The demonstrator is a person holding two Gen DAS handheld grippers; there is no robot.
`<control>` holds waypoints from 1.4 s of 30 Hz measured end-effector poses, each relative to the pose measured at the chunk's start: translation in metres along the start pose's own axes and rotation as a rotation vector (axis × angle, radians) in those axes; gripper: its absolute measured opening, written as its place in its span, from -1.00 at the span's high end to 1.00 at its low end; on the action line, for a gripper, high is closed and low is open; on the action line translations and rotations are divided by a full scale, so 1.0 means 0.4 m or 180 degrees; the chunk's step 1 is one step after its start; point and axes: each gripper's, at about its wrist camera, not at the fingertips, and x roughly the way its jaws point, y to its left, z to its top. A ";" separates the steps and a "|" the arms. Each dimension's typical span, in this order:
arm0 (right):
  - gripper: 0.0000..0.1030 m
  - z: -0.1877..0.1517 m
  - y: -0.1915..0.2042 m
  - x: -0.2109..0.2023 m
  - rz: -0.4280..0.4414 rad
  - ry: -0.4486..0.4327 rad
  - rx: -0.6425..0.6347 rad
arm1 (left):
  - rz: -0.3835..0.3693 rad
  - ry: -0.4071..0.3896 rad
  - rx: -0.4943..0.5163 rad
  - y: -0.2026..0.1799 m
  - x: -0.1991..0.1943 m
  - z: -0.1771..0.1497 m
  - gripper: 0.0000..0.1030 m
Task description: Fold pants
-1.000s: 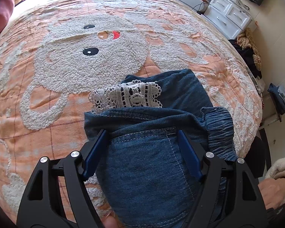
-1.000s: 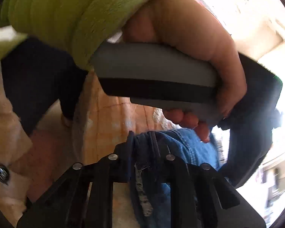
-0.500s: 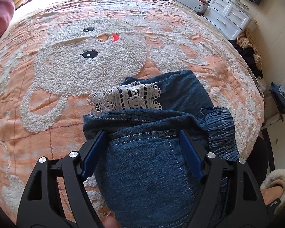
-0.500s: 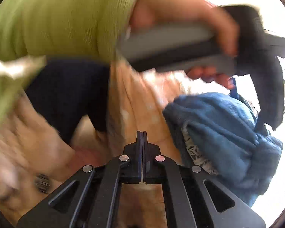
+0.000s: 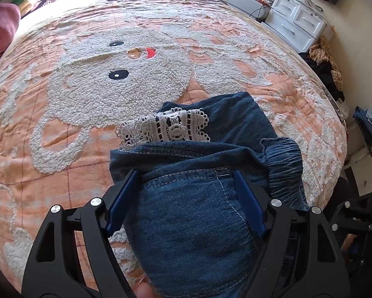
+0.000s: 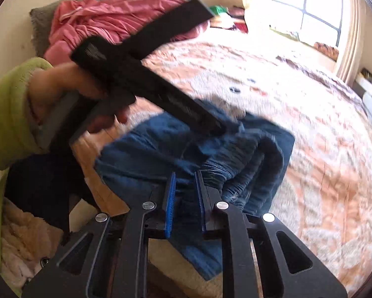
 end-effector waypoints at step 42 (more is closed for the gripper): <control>-0.62 -0.032 -0.097 -0.213 -0.0291 -0.0766 0.0931 | -0.0013 -0.0632 -0.0141 -0.033 -0.213 -0.043 -0.61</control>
